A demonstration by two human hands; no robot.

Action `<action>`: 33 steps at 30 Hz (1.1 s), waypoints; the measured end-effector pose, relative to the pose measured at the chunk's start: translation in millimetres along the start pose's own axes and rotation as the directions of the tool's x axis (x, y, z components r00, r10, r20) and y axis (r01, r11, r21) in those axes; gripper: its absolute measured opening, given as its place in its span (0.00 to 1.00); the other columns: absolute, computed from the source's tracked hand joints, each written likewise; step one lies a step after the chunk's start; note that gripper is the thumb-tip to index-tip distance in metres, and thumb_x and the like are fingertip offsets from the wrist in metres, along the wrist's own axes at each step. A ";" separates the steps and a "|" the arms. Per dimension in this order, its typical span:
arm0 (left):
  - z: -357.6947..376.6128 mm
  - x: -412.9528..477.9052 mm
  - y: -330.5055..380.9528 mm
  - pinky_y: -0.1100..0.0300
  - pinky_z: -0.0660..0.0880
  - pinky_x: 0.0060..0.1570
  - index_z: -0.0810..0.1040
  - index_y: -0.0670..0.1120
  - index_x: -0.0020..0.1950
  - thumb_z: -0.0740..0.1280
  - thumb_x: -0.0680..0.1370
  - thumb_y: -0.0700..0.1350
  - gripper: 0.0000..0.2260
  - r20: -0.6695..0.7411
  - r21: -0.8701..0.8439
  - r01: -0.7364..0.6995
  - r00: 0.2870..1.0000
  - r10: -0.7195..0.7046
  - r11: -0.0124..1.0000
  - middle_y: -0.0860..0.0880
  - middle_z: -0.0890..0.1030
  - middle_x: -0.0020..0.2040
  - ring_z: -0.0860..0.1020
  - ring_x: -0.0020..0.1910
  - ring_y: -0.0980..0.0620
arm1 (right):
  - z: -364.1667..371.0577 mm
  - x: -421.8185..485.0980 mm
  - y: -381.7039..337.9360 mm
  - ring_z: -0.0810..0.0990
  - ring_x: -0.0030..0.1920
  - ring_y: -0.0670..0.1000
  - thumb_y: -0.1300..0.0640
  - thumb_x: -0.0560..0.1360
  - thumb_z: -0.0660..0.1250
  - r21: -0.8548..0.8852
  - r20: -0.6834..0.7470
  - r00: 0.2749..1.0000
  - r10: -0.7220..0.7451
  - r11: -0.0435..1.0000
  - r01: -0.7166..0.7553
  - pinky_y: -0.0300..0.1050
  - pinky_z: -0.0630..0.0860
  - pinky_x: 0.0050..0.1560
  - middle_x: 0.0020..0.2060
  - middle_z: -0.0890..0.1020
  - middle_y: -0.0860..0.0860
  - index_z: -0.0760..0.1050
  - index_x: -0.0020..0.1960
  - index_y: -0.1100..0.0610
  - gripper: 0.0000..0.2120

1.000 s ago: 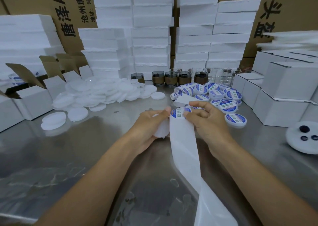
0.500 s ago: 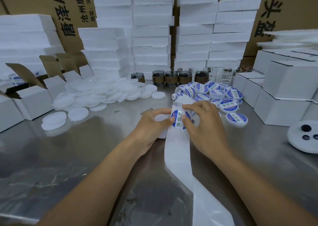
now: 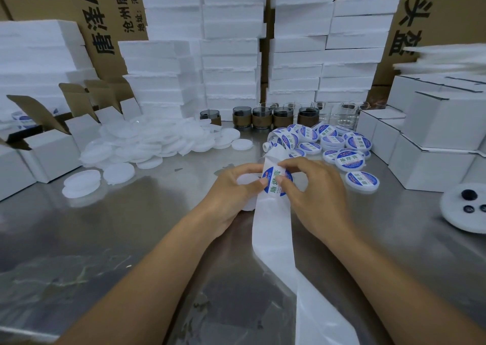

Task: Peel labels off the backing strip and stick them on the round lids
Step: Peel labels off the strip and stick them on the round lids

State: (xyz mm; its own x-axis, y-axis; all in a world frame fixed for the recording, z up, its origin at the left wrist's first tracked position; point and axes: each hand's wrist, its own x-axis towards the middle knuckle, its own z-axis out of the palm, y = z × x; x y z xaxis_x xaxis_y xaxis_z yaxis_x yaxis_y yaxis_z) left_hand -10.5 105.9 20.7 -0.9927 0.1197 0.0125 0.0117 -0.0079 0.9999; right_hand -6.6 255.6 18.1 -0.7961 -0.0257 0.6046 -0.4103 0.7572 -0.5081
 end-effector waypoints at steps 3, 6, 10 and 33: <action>1.2 0.9 0.3 0.48 0.76 0.58 0.82 0.46 0.49 0.68 0.76 0.41 0.04 -0.018 -0.024 0.003 1.000 -0.003 1.000 0.42 0.83 0.52 0.82 0.49 0.45 | -1.5 -0.5 0.0 0.75 0.51 0.49 0.54 0.73 0.70 0.000 -0.016 1.000 0.000 1.000 0.000 0.46 0.70 0.55 0.49 0.82 0.47 0.78 0.54 0.51 0.11; 1.7 2.1 0.0 0.55 0.78 0.48 0.81 0.46 0.44 0.69 0.76 0.46 0.04 -0.059 -0.026 -0.021 0.998 0.019 0.999 0.43 0.84 0.47 0.81 0.42 0.50 | -1.4 -0.2 0.8 0.76 0.51 0.50 0.57 0.72 0.70 0.006 -0.025 0.999 -0.048 0.999 0.048 0.45 0.69 0.54 0.47 0.81 0.48 0.79 0.50 0.51 0.07; 1.4 2.6 -0.7 0.63 0.75 0.36 0.80 0.47 0.41 0.69 0.76 0.46 0.05 -0.079 -0.021 -0.015 0.997 0.013 1.000 0.46 0.84 0.43 0.81 0.36 0.55 | -0.7 0.6 0.6 0.74 0.50 0.50 0.59 0.71 0.70 -0.013 0.005 0.996 -0.085 0.996 0.085 0.46 0.69 0.52 0.46 0.79 0.49 0.79 0.45 0.52 0.04; 1.4 2.7 2.7 0.68 0.74 0.26 0.78 0.44 0.38 0.71 0.74 0.43 0.07 -0.215 -0.026 -0.084 0.974 0.076 0.996 0.56 0.81 0.29 0.78 0.26 0.60 | -19.3 15.9 -6.9 0.75 0.34 0.41 0.59 0.66 0.63 0.847 0.111 0.887 0.449 0.424 -0.321 0.40 0.70 0.43 0.29 0.77 0.42 0.74 0.31 0.56 0.05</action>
State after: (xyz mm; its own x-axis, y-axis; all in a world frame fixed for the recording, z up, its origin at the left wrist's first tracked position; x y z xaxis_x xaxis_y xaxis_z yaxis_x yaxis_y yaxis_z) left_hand -13.0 107.6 23.5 -0.9914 -0.0974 0.0872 0.0918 -0.0441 0.9948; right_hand -7.8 262.6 43.0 -0.9395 0.2446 0.2398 -0.2953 -0.2231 -0.9290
